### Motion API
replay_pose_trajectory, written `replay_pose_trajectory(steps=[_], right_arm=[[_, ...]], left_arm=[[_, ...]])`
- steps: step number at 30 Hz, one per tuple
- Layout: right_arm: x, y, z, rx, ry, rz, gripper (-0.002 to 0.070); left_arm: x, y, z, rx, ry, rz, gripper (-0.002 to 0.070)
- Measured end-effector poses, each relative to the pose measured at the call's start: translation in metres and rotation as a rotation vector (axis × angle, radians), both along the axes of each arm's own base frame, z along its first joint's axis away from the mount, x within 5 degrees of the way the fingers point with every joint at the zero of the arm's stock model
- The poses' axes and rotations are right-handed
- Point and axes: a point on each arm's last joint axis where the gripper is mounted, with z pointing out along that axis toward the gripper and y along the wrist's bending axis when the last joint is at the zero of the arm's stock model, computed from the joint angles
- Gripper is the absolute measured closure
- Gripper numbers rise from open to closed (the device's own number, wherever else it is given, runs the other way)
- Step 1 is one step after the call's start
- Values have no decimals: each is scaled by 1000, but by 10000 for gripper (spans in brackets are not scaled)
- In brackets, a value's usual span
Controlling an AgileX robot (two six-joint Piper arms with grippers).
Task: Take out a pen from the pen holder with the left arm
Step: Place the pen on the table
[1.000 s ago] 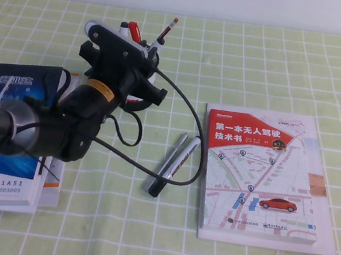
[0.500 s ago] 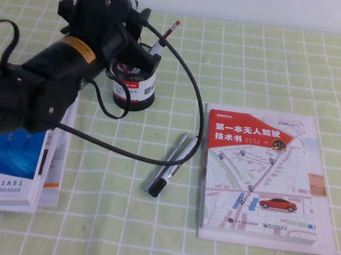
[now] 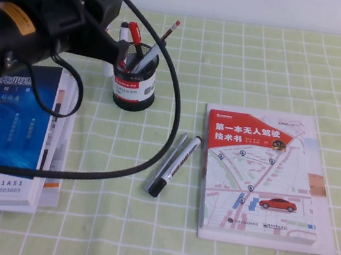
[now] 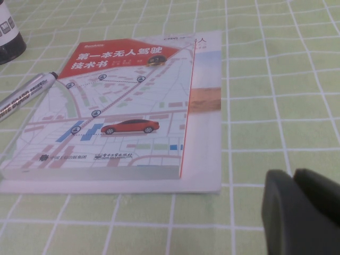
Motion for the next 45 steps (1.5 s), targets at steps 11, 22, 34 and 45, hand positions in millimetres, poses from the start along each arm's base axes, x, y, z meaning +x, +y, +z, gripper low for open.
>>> replay_pose_trajectory(steps=[11, 22, 34, 45], right_arm=[[0, 0, 0, 0, 0, 0, 690], [0, 0, 0, 0, 0, 0, 690], [0, 0, 0, 0, 0, 0, 690], [0, 0, 0, 0, 0, 0, 690]], left_arm=[[-2, -4, 15, 75, 407, 7, 571], [39, -43, -32, 296, 796, -31, 571], [89, -84, -56, 341, 970, -98, 571], [109, -95, -92, 377, 1034, -101, 571]])
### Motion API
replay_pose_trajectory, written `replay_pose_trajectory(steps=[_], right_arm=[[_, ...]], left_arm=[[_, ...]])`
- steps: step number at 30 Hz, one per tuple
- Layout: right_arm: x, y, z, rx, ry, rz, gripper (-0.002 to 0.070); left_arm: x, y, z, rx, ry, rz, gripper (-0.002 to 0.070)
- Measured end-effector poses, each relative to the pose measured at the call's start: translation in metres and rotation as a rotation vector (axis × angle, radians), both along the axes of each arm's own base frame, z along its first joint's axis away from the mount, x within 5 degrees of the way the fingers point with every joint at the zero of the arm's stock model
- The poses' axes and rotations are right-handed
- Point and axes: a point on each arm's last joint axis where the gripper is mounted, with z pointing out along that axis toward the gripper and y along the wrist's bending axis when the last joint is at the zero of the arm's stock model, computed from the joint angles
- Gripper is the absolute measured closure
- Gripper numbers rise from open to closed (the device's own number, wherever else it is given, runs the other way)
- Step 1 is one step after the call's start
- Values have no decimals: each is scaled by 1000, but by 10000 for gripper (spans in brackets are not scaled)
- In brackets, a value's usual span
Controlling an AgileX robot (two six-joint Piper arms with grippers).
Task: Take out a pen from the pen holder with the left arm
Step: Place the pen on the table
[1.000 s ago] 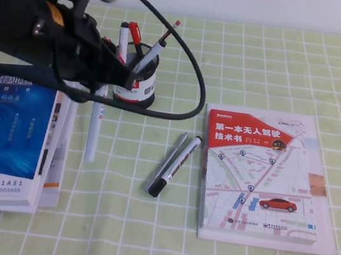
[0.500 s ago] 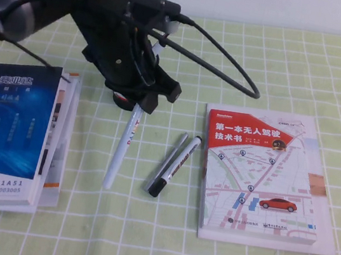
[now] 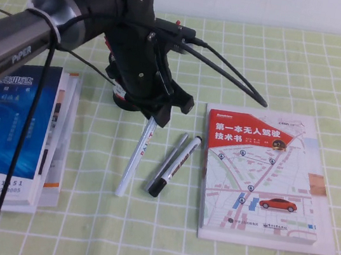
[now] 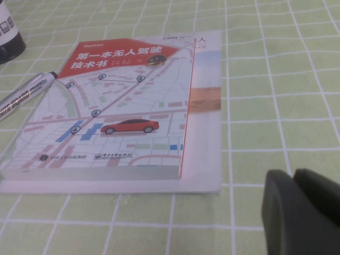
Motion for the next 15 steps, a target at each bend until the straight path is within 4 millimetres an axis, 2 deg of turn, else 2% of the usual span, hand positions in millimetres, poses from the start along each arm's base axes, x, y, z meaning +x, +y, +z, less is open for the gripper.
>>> replay_pose_trajectory(steps=[9, 15], right_arm=[[0, 0, 0, 0, 0, 0, 690], [0, 0, 0, 0, 0, 0, 690]], left_arm=[[7, -4, -27, 32, 51, -8, 571], [16, -9, -39, 17, 16, -2, 571]])
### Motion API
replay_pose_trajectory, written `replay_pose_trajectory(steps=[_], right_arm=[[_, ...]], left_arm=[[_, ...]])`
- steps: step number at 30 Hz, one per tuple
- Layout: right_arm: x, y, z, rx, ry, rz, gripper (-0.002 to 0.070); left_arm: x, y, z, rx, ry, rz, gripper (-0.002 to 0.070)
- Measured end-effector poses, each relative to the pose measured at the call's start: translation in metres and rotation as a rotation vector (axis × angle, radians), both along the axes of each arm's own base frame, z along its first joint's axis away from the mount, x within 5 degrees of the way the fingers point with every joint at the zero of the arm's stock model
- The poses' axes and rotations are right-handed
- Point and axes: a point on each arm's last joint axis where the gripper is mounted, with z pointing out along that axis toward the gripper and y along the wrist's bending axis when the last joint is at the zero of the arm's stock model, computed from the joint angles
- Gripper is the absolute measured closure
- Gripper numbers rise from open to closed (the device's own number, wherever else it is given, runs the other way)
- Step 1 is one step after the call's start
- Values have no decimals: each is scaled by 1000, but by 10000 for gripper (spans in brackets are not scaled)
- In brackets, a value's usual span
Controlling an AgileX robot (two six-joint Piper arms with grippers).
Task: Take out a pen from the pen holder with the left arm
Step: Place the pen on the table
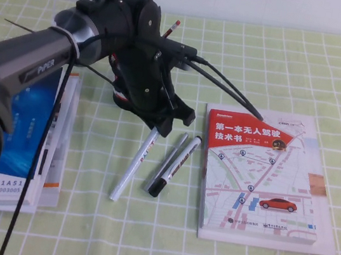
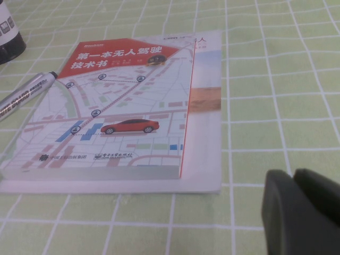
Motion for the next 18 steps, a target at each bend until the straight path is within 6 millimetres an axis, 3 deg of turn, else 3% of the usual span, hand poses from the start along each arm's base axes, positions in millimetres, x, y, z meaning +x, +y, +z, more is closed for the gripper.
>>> replay_pose_trajectory(steps=[18], right_arm=[[0, 0, 0, 0, 0, 0, 690]], left_arm=[[32, -4, -28, -80, -168, 62, 571]])
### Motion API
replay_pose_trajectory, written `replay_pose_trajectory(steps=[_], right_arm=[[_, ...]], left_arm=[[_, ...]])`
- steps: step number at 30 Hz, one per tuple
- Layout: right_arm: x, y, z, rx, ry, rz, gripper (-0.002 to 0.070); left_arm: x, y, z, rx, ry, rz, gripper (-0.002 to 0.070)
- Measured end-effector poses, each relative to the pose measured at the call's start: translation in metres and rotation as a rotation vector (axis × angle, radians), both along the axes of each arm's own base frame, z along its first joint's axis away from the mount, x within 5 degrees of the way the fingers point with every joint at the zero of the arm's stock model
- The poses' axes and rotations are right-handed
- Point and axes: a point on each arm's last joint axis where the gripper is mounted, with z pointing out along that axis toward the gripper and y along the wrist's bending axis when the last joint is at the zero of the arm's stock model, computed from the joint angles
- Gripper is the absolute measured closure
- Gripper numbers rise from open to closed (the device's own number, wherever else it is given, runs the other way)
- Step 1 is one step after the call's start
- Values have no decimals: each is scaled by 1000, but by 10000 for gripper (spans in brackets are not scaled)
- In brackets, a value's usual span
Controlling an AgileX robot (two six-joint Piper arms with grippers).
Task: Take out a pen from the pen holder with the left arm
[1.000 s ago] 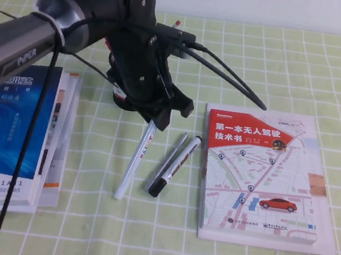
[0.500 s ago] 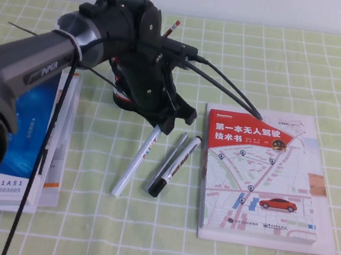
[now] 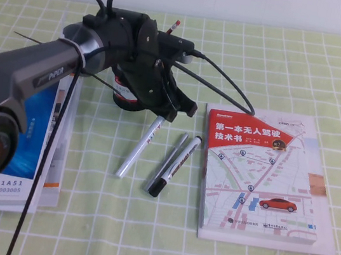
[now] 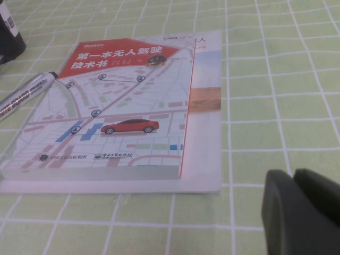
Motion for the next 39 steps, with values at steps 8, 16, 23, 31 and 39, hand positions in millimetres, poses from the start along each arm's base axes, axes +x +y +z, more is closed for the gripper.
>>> replay_pose_trajectory(steps=[8, 16, 23, 31, 39], right_arm=[[0, 0, 0, 0, 0, 0, 690], [0, 0, 0, 0, 0, 0, 690], [0, 0, 0, 0, 0, 0, 690], [0, 0, 0, 0, 0, 0, 690], [0, 0, 0, 0, 0, 0, 690]], left_arm=[[-1, -3, 0, -20, -9, -54, 519], [-1, -3, 0, -20, 0, -60, 320], [-8, -1, 11, -21, 26, -60, 305], [-33, 1, 70, -23, -23, -47, 384], [-65, 6, 107, 1, -91, -78, 657]])
